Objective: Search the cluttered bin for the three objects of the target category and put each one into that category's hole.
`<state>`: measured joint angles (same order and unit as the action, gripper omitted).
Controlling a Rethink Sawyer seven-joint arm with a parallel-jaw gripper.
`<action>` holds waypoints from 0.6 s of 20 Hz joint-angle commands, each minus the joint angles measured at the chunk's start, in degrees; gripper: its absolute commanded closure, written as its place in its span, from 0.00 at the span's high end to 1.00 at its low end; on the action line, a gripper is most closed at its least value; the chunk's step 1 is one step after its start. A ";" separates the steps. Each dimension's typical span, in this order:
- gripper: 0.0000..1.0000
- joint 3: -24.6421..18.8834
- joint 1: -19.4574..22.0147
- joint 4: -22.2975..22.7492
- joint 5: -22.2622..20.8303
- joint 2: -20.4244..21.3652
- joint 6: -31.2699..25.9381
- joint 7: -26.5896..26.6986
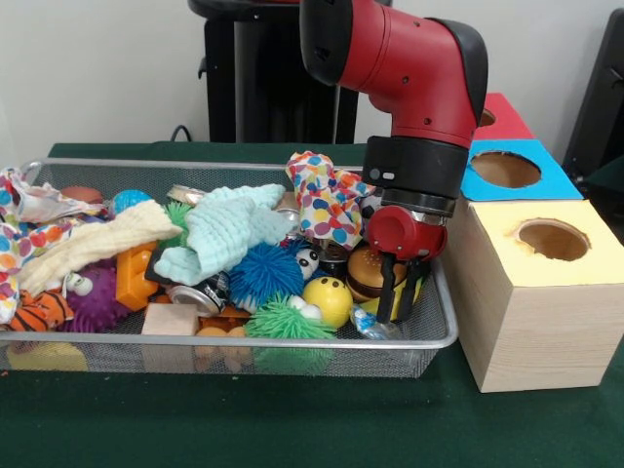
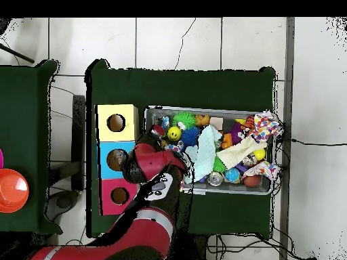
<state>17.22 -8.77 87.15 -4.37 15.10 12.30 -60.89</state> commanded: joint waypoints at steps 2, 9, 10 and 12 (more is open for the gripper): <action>1.00 -7.18 -0.89 3.37 1.40 -3.56 1.45 -15.21; 1.00 -9.12 2.04 2.50 -1.90 -3.48 1.54 -13.45; 1.00 -9.23 2.18 2.46 -2.05 -3.47 1.51 -13.34; 1.00 -9.30 2.29 2.12 -2.21 -3.68 1.58 -13.07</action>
<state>16.67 -8.11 87.14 -4.37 15.10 12.32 -60.89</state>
